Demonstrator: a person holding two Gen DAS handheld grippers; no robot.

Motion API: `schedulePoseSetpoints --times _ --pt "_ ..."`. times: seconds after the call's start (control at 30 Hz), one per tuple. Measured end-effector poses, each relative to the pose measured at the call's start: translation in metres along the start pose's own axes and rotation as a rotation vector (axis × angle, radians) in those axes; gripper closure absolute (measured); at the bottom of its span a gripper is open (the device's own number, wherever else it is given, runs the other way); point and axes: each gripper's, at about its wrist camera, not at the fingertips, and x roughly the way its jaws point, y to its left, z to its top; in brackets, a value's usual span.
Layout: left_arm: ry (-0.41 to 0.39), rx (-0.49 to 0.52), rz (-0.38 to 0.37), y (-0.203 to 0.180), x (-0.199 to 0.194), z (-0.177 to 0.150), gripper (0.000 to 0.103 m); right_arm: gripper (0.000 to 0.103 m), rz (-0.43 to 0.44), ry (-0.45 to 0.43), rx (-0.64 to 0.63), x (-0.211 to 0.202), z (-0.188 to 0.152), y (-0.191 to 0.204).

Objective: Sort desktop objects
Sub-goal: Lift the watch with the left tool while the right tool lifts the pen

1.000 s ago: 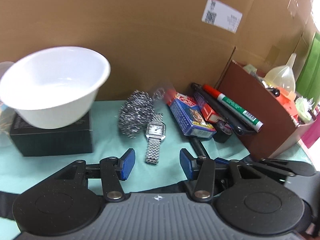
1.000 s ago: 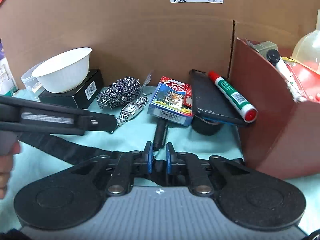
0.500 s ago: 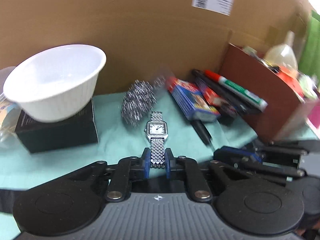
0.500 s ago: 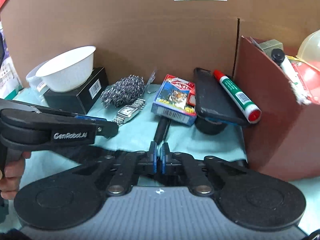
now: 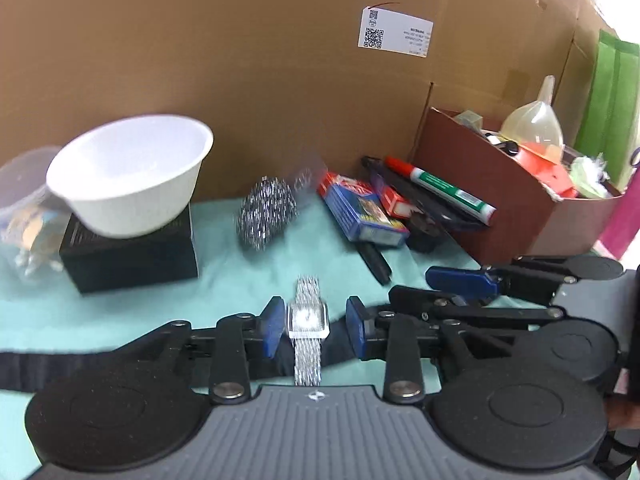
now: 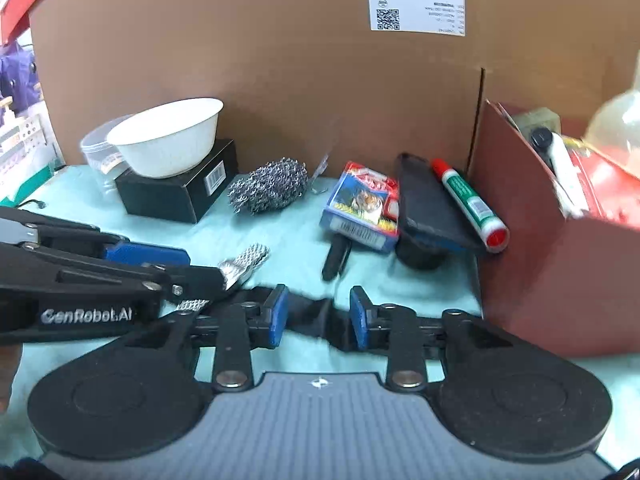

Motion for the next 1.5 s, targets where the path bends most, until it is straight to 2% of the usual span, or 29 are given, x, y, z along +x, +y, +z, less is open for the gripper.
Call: schedulePoseSetpoints --times 0.07,0.17,0.2,0.3,0.33,0.37,0.4,0.57,0.73,0.9,1.1,1.17,1.3,1.5 --pt "0.018 -0.009 -0.006 0.002 0.01 0.003 0.067 0.072 -0.025 0.0 0.005 0.011 0.007 -0.004" --pt "0.059 -0.023 -0.014 0.008 0.022 -0.001 0.065 0.074 -0.018 0.017 0.025 0.024 0.014 -0.012" --pt "0.035 -0.005 -0.009 0.008 0.021 -0.003 0.064 0.075 -0.01 0.016 0.022 0.027 0.015 -0.012" --pt "0.029 0.028 -0.011 0.009 0.02 -0.006 0.065 0.077 0.006 0.034 0.011 0.038 0.019 -0.013" --pt "0.033 0.035 -0.012 0.009 0.019 -0.006 0.067 0.08 0.009 0.033 0.005 0.042 0.02 -0.013" --pt "0.037 0.042 -0.008 0.01 0.019 -0.006 0.071 0.087 0.016 0.029 0.007 0.044 0.021 -0.014" --pt "0.04 0.044 -0.007 0.011 0.018 -0.006 0.072 0.087 0.032 0.035 0.016 0.046 0.022 -0.013" --pt "0.04 0.024 -0.012 0.015 0.016 -0.01 0.072 0.089 0.008 0.054 -0.029 0.032 0.017 -0.01" --pt "0.054 0.029 -0.018 0.012 0.001 -0.018 0.072 0.09 0.027 0.086 -0.024 -0.011 -0.008 -0.017" --pt "0.056 0.048 -0.019 0.003 -0.011 -0.027 0.072 0.089 0.038 0.119 -0.046 -0.051 -0.036 -0.017" --pt "0.067 0.089 0.003 -0.009 -0.009 -0.029 0.06 0.088 0.014 0.085 -0.081 -0.044 -0.025 -0.007" --pt "0.067 0.1 0.007 -0.011 -0.009 -0.029 0.06 0.086 0.009 0.1 -0.081 -0.035 -0.021 -0.007" --pt "0.066 0.106 0.027 -0.014 -0.007 -0.027 0.071 0.084 -0.003 0.104 -0.056 -0.02 -0.018 -0.01" --pt "0.044 0.126 0.05 -0.023 -0.003 -0.028 0.072 0.084 0.002 0.092 -0.038 -0.014 -0.016 -0.012"
